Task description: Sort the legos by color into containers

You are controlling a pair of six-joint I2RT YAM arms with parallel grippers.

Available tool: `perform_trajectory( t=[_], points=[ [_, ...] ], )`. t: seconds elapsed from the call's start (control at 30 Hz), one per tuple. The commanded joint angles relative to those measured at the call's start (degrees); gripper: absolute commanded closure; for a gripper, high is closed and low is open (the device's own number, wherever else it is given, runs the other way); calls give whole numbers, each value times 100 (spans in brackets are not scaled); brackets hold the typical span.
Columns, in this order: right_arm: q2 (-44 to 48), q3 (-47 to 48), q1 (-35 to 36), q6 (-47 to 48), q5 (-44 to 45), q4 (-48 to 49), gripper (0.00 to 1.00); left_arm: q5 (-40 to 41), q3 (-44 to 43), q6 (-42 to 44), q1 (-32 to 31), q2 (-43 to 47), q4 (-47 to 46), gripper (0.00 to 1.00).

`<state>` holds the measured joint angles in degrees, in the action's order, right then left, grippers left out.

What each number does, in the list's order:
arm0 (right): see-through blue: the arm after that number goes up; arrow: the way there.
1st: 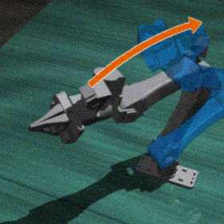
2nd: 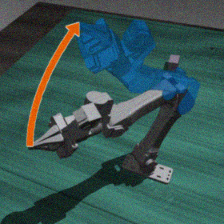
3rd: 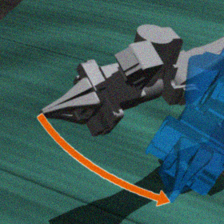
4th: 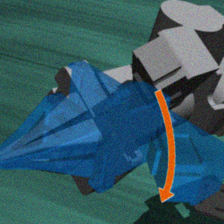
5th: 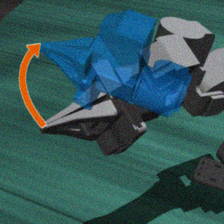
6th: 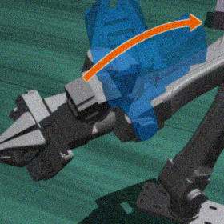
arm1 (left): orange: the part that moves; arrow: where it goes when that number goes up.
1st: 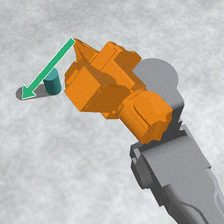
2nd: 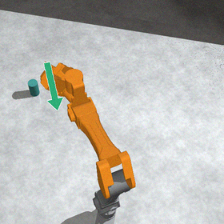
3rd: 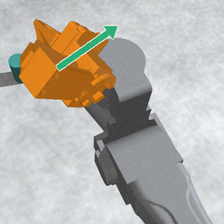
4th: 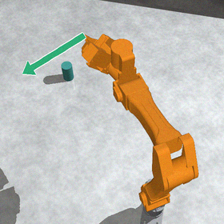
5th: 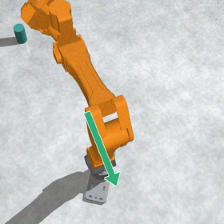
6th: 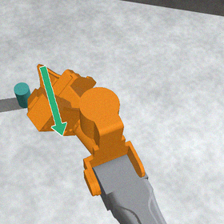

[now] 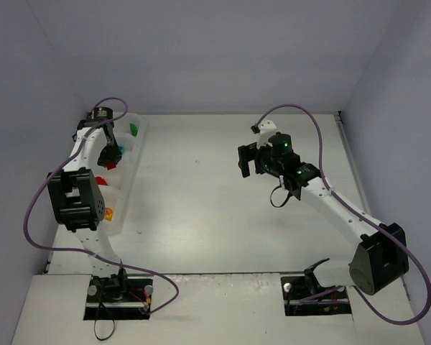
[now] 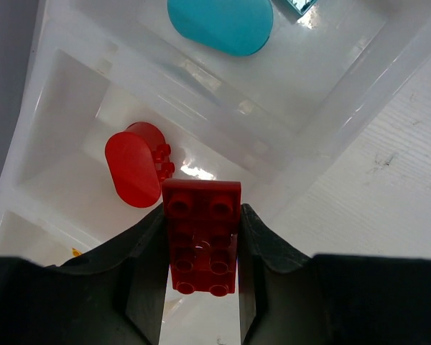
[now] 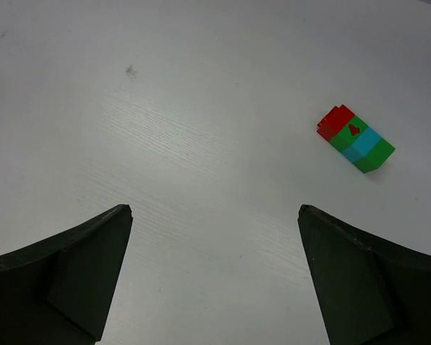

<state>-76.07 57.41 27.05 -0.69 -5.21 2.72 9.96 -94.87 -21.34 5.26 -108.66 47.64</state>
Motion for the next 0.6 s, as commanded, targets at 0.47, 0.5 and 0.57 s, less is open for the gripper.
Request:
perform_trajectory(
  t=[0.47, 0.5, 0.57],
  points=[
    [84, 113, -463, -537, 698, 159, 4, 42, 575, -344, -7, 504, -299, 51],
    [84, 148, -577, -572, 662, 150, 7, 15, 575, -344, 2, 521, -308, 50],
    [49, 183, -735, -643, 279, 150, 9, -107, 531, -370, -16, 626, -299, 50]
  ],
)
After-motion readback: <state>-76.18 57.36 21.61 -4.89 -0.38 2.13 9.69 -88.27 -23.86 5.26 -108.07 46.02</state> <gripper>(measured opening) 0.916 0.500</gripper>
